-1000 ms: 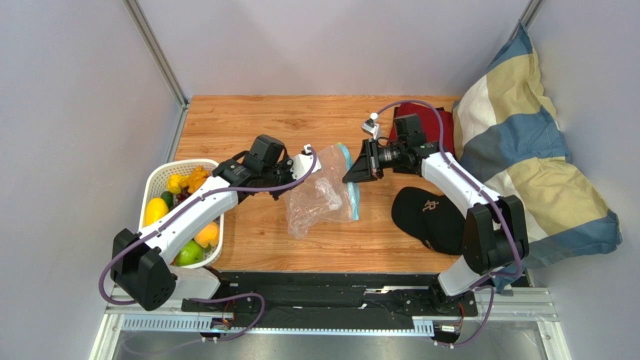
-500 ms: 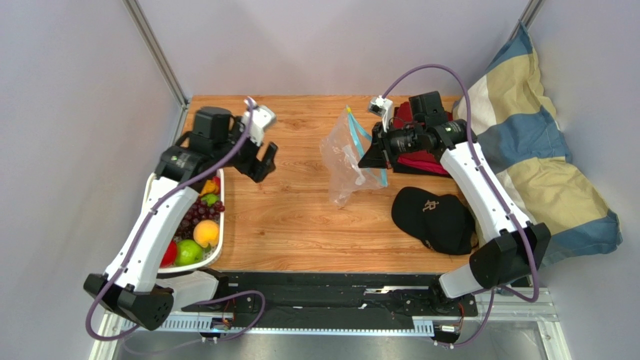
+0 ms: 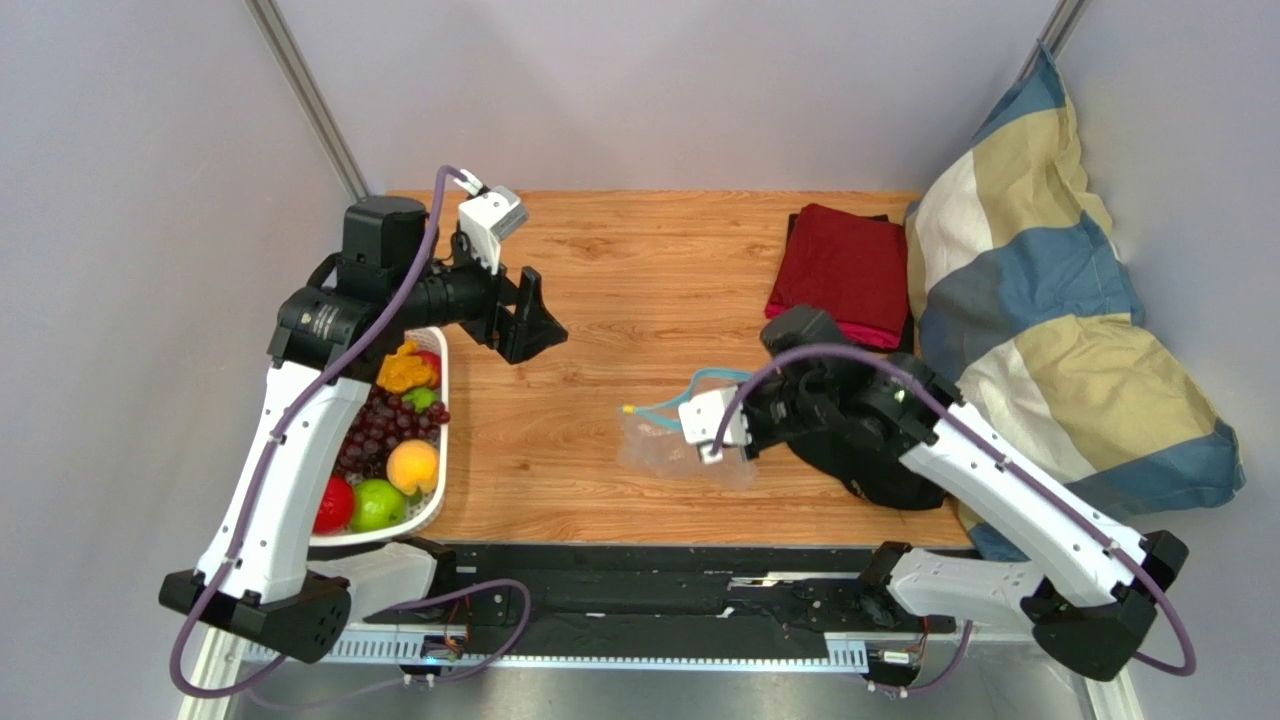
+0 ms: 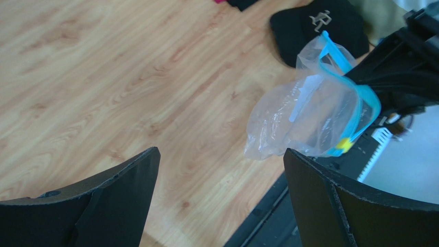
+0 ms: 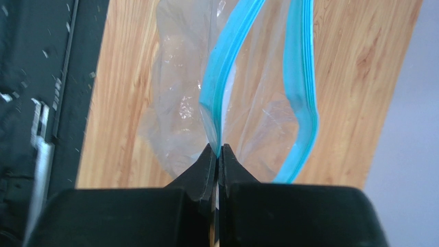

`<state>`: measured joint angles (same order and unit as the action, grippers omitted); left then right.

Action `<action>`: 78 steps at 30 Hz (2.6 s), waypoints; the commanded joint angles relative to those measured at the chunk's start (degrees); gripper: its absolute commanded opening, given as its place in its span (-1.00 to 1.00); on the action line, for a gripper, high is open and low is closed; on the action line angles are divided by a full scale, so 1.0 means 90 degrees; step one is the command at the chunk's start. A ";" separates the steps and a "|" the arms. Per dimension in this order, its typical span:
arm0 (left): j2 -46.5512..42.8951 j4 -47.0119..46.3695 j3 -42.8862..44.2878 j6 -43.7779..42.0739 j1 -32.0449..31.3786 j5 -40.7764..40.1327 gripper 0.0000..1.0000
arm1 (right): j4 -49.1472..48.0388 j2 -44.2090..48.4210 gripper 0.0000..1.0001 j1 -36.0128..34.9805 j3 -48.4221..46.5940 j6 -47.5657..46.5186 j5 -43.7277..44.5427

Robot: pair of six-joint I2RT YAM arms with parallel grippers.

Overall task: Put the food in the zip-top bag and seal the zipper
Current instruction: Open the zipper of the food storage bag.

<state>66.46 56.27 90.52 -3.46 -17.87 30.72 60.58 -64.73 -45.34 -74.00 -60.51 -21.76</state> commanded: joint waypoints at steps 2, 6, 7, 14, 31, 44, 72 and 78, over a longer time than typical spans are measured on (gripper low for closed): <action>0.0428 0.0379 0.0129 0.0257 -0.0375 0.0903 0.98 | -0.1338 0.0765 -1.00 -0.0957 0.1218 -0.1526 0.2142; 0.0321 -0.0351 -0.0379 0.0880 -0.1148 0.0844 0.96 | -0.2897 0.1176 -1.00 -0.1368 0.2136 -0.2143 0.2983; 0.0350 -0.0460 -0.0477 0.0999 -0.1285 0.0844 0.89 | -0.3125 0.1273 -1.00 -0.1475 0.2322 -0.2289 0.3023; 0.1209 -0.0978 -0.0848 0.1908 -0.1861 0.1264 0.72 | -0.3782 0.1831 -1.00 -0.1817 0.3231 -0.2934 0.2907; 0.1835 -0.1644 -0.1406 0.2095 -0.2751 -0.0480 -0.74 | -0.3870 0.1811 -1.00 -0.2052 0.3125 -0.2721 0.2604; 0.0956 -0.2238 -0.1786 0.2513 -0.2351 -0.1100 -1.00 | -0.3840 0.2329 0.21 -0.1476 0.2900 0.1056 0.2408; 0.2069 -0.2190 -0.0038 0.4164 -0.2937 -0.3765 -1.00 | -0.4220 -0.0092 0.09 0.0829 0.0702 1.1947 0.1647; 0.2050 -0.2277 -0.0116 0.4281 -0.2937 -0.3599 -1.00 | -0.3862 -0.0883 -0.01 0.0790 0.0371 1.1909 0.2376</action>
<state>85.67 37.98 87.61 33.41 -44.01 -2.87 25.06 -69.04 -38.06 -66.54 44.29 -5.65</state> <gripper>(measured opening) 0.010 0.518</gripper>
